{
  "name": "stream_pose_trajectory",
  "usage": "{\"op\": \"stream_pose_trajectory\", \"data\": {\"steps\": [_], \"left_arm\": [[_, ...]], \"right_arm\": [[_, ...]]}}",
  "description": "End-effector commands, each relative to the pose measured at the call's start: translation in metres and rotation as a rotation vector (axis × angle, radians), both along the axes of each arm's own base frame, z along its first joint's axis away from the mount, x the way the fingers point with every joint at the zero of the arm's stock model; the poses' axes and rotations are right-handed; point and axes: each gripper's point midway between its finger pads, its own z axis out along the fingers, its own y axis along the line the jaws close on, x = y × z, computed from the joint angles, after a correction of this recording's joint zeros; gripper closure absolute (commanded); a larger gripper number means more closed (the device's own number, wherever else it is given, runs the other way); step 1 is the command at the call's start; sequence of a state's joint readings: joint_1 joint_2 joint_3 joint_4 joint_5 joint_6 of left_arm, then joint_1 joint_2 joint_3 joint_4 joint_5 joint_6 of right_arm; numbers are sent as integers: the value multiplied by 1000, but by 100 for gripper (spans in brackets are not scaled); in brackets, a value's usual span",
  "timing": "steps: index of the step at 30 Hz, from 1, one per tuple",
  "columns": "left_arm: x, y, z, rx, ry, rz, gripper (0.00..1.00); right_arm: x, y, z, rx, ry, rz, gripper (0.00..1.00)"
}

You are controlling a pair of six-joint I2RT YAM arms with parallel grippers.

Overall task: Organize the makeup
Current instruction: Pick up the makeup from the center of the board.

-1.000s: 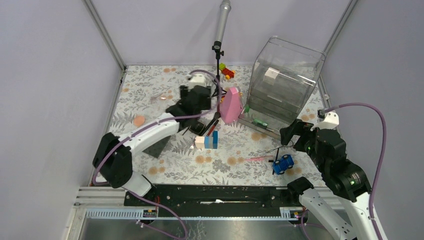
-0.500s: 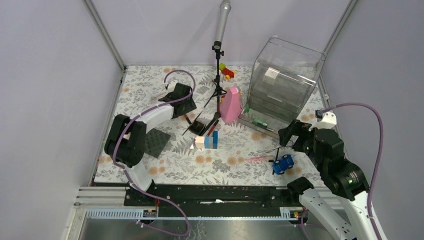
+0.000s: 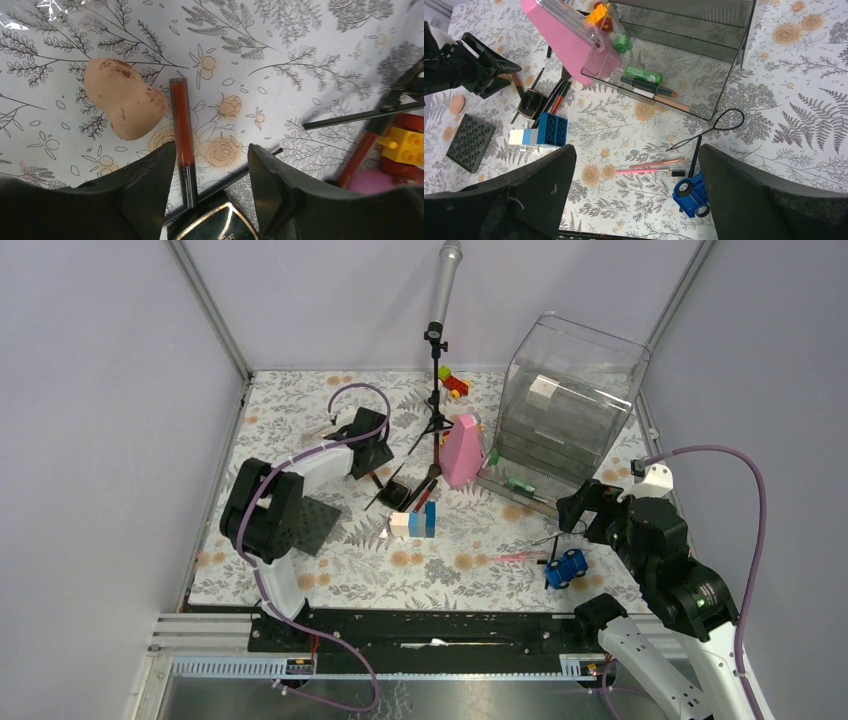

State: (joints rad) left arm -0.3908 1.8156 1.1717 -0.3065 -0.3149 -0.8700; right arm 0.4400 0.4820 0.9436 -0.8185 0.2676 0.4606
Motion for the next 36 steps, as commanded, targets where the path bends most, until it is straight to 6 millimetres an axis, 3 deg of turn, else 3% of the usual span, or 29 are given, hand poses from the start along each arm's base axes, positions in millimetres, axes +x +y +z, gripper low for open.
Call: {"op": "stream_pose_trajectory", "data": {"steps": [1,14,22,25,26,31,36], "left_arm": [[10,3,-1,-6,-12,46,40],[5,15,-31,55,51,49,52],[1,17,-42,79,77,33,79],[-1,18,-42,87,80,24,98],[-2,19,-42,89,81,25,100],[2,18,-24,86,41,6,100],[13,20,30,102,-77,-31,100]], "right_arm": [[3,4,4,24,-17,5,0],[1,2,3,24,-19,0,0],[0,1,2,25,-19,-2,0],[1,1,2,24,-18,-4,1],[1,2,2,24,-17,-2,0],[1,2,3,28,-19,0,0],[0,2,5,35,-28,-3,0]]}}
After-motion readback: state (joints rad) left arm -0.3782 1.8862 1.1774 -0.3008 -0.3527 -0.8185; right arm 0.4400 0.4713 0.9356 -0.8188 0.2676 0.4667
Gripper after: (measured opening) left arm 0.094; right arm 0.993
